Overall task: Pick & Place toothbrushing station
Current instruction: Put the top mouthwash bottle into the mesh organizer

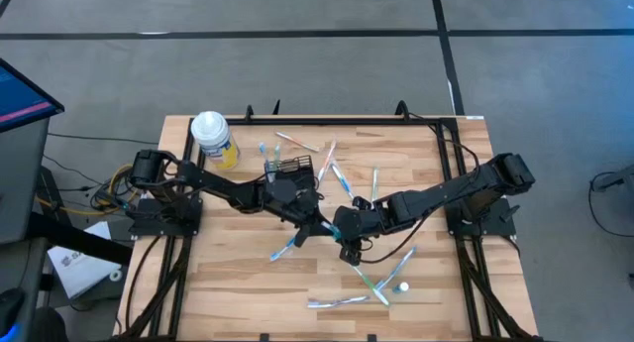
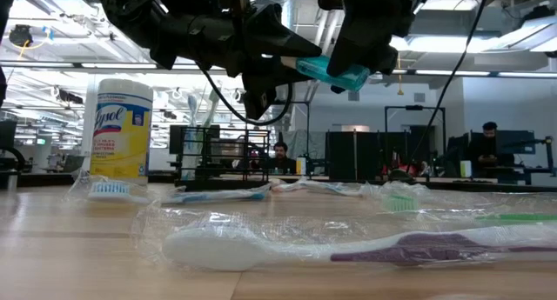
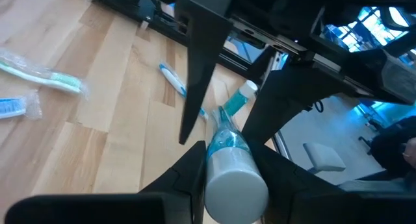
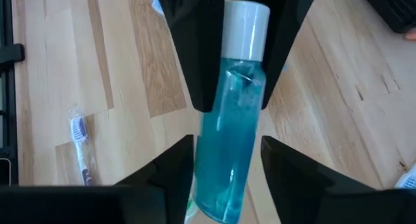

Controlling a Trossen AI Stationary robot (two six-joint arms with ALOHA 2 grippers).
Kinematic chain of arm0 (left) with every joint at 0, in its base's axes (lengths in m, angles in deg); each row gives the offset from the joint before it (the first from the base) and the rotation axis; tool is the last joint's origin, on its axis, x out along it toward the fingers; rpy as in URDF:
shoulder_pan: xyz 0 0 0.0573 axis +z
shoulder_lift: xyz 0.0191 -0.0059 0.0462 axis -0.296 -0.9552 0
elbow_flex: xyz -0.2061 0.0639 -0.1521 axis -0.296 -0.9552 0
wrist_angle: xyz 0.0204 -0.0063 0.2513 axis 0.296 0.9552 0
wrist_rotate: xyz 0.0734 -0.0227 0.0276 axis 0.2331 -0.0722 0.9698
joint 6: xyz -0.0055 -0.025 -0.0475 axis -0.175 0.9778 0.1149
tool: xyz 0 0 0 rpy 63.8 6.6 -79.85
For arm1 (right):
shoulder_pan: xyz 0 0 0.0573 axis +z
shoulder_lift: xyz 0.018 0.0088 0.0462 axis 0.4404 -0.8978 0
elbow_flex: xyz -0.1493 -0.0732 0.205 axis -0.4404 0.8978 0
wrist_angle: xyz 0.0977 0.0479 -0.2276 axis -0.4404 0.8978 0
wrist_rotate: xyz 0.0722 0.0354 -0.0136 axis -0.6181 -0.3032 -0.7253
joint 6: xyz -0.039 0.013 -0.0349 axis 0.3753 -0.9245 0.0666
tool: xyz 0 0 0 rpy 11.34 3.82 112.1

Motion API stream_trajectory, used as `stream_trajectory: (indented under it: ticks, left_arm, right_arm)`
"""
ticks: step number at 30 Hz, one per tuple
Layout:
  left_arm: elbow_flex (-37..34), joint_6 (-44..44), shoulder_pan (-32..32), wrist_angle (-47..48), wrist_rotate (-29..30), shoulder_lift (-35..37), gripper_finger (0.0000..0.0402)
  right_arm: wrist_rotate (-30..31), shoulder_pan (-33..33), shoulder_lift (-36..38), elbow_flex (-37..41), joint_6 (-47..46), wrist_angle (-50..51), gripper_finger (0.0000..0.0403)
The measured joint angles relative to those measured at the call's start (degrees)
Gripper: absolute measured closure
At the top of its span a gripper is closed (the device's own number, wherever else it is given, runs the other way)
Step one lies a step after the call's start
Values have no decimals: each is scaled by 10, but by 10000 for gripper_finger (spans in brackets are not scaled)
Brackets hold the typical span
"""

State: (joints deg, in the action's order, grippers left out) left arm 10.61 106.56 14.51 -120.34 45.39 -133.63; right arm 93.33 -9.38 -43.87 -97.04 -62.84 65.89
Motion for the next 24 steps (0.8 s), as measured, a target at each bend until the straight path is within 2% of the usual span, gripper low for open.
stream_trajectory:
  ticks: [7, 12, 24]
  left_arm:
    - [0, 0, 7, 9, -23, 3, 315]
    - [-1, -20, 18, 77, -33, 42, 315]
    - [0, -81, 19, 287, 64, 190, 315]
  right_arm:
    - [0, 0, 10, 0, 10, 4, 203]
    - [0, 2, 27, 0, 10, 28, 198]
    - [32, -3, 40, 0, 12, 53, 217]
